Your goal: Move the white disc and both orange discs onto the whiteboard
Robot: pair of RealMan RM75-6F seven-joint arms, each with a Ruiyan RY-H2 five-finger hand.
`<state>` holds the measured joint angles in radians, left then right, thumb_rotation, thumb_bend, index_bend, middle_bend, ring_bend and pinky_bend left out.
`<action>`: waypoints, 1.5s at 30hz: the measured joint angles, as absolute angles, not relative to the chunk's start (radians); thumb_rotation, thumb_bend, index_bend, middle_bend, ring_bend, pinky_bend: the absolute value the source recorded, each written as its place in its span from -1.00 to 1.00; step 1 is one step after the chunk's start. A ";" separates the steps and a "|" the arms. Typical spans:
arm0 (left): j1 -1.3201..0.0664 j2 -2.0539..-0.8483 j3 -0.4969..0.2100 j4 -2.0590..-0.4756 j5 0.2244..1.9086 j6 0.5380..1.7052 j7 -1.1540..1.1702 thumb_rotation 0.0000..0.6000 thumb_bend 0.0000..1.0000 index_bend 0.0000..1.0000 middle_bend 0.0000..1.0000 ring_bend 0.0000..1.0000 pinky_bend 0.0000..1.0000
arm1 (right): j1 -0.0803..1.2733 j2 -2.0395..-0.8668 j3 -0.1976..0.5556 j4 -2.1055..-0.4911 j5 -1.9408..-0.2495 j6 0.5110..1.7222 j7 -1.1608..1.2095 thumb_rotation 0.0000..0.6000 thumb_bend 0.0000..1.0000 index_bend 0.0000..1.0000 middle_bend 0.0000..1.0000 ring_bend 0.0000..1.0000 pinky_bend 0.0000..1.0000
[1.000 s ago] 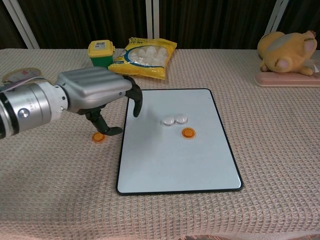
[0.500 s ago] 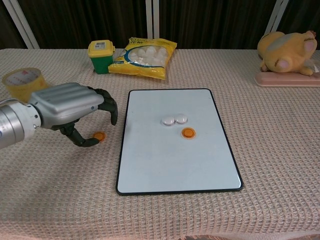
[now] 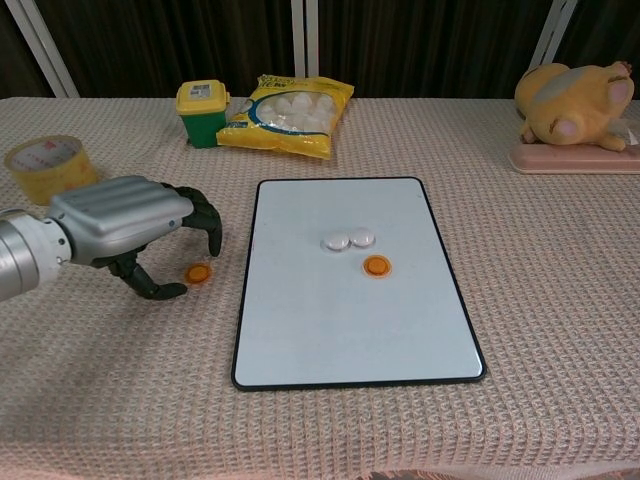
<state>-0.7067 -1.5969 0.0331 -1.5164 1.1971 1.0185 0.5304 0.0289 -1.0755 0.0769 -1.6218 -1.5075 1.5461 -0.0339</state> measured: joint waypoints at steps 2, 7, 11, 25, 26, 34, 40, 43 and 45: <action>-0.704 -1.600 0.030 -1.513 1.199 1.016 0.528 0.93 -0.47 -0.25 -0.57 -0.79 -0.64 | 0.029 -1.075 0.077 -1.623 -1.509 1.546 -0.036 1.00 -0.59 -1.00 -1.00 -1.00 -1.00; -0.700 -1.607 0.023 -1.502 1.211 1.011 0.519 0.93 -0.47 -0.18 -0.57 -0.79 -0.64 | 0.029 -1.071 0.080 -1.627 -1.508 1.549 -0.039 1.00 -0.59 -1.00 -1.00 -1.00 -1.00; -0.695 -1.612 0.017 -1.495 1.218 1.009 0.513 0.93 -0.47 -0.13 -0.57 -0.79 -0.64 | 0.030 -1.072 0.079 -1.628 -1.507 1.545 -0.041 1.00 -0.59 -1.00 -1.00 -1.00 -1.00; -0.682 -1.612 0.003 -1.494 1.223 1.000 0.512 0.95 -0.47 -0.06 -0.57 -0.79 -0.64 | 0.033 -1.078 0.078 -1.628 -1.506 1.540 -0.050 1.00 -0.59 -1.00 -1.00 -1.00 -1.00; -0.682 -1.613 0.002 -1.493 1.223 0.999 0.511 0.96 -0.47 -0.05 -0.57 -0.79 -0.64 | 0.034 -1.078 0.078 -1.628 -1.505 1.539 -0.050 1.00 -0.59 -1.00 -1.00 -1.00 -1.00; -0.680 -1.614 -0.009 -1.495 1.225 0.993 0.504 0.99 -0.47 0.00 -0.56 -0.79 -0.64 | 0.034 -1.079 0.079 -1.625 -1.503 1.538 -0.047 1.00 -0.59 -1.00 -1.00 -1.00 -1.00; -0.700 -1.611 -0.036 -1.528 1.232 0.975 0.487 1.00 -0.47 0.01 -0.56 -0.79 -0.64 | 0.036 -1.081 0.078 -1.622 -1.502 1.532 -0.046 1.00 -0.59 -1.00 -1.00 -1.00 -1.00; -0.720 -1.616 -0.058 -1.543 1.238 0.966 0.490 1.00 -0.47 0.01 -0.55 -0.79 -0.64 | 0.036 -1.082 0.077 -1.621 -1.503 1.532 -0.047 1.00 -0.59 -1.00 -1.00 -1.00 -1.00; -0.734 -1.622 -0.070 -1.552 1.236 0.956 0.498 1.00 -0.47 0.01 -0.55 -0.79 -0.64 | 0.036 -1.081 0.077 -1.621 -1.502 1.533 -0.046 1.00 -0.59 -1.00 -1.00 -1.00 -1.00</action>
